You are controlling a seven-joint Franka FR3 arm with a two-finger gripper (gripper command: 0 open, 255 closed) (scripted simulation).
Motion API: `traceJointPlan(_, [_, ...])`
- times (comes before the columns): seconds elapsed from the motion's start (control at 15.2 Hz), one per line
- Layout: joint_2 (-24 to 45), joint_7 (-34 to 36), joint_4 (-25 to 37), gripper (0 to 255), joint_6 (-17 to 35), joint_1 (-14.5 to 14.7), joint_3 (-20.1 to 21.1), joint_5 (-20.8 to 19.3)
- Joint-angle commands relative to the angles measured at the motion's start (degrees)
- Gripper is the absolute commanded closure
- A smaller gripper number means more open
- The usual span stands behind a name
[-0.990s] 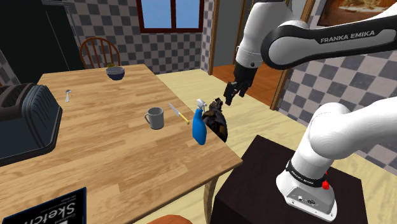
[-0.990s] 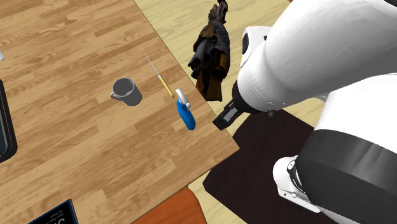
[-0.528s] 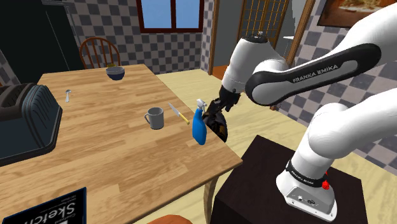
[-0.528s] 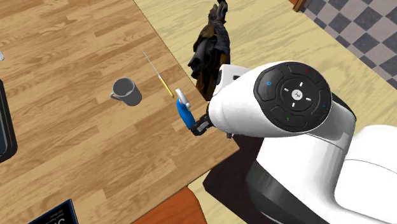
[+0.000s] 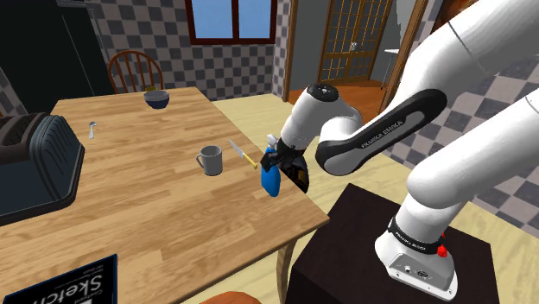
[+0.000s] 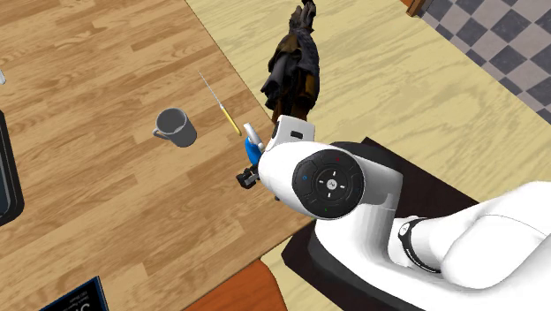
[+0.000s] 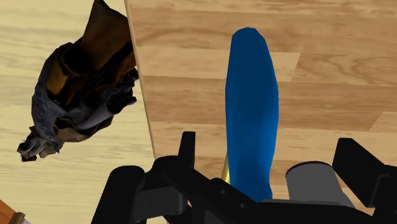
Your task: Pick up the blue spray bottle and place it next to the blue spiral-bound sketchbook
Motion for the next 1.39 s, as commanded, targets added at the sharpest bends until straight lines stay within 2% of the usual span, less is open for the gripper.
traceJointPlan(0.0, [2.3, 2.1, 0.1, 0, 2.9, -3.8, 2.9, -2.4])
traceJointPlan(0.33, [6.7, 6.6, 1.2, 0, 7.3, -13.9, 10.7, -8.5])
traceJointPlan(0.79, [6.7, 6.6, 1.2, 0, 7.3, -13.9, 10.8, -8.5])
traceJointPlan(0.86, [6.7, 6.6, 1.2, 255, 7.3, -13.9, 10.8, -8.5])
traceJointPlan(1.32, [6.7, 6.6, 1.2, 255, 7.3, -13.9, 10.8, -8.5])
